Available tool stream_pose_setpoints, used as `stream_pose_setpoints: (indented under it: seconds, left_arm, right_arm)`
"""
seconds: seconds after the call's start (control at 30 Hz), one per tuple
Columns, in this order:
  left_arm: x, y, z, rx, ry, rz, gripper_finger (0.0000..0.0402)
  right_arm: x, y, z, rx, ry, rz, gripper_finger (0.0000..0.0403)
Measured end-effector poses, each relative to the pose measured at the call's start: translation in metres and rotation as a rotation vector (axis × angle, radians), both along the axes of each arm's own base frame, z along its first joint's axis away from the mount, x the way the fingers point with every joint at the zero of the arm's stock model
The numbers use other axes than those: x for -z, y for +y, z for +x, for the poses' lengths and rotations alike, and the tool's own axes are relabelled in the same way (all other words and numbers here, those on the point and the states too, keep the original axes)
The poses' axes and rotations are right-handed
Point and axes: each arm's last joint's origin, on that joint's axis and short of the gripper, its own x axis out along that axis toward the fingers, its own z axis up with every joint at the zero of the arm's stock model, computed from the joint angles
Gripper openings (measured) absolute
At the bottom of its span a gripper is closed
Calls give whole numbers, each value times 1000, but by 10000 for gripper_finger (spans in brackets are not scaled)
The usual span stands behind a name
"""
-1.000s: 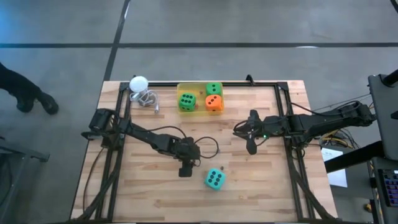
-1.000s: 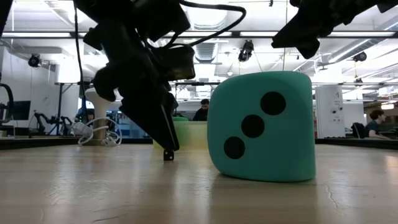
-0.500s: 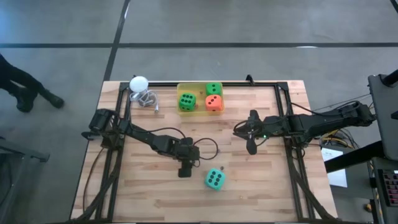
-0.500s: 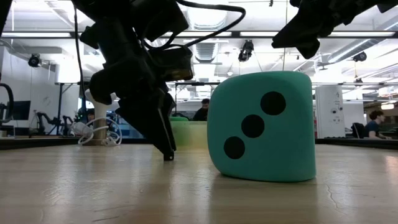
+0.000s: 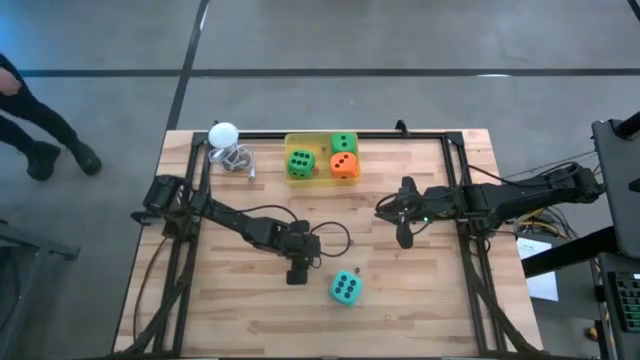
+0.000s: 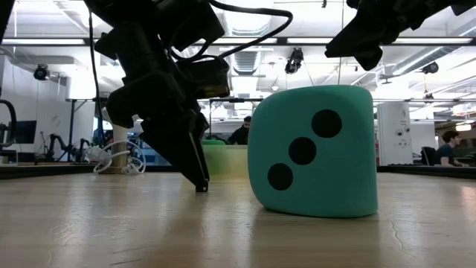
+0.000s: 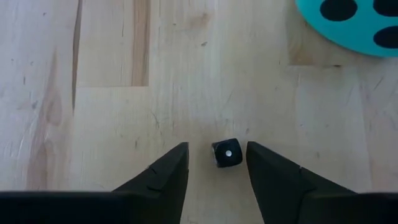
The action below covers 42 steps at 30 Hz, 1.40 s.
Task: Pick & Place Dice
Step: Put the left black small die into the yellow bin
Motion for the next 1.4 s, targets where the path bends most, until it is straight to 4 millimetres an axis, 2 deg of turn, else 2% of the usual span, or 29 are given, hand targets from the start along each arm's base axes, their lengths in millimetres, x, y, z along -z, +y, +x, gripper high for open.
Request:
stream_pose_setpoints:
  seconds: [0.13, 0.33, 0.53, 0.93, 1.1, 1.3, 1.4]
  left_arm:
    - [1, 0, 0, 0, 2, 0, 146]
    - [15, -3, 4, 16, 37, -14, 138]
    - [12, -6, 6, 21, 27, -15, 134]
    - [12, -7, 3, 42, 70, -46, 50]
    - [12, -7, 2, 49, 95, -57, 48]
    - [-5, -9, 1, 65, 120, -82, 48]
    - [-30, -9, 1, 75, 59, -70, 48]
  right_arm:
    - [0, 0, 0, -1, 0, 1, 63]
    - [0, 0, 0, -6, 1, 3, 63]
    - [0, 0, 0, -6, 0, 3, 63]
    - [0, 4, -1, -25, 0, 7, 63]
    - [0, 4, -1, -29, -1, 4, 63]
    - [0, 4, -1, -29, 0, 4, 63]
    - [0, 4, -1, -31, 0, 0, 63]
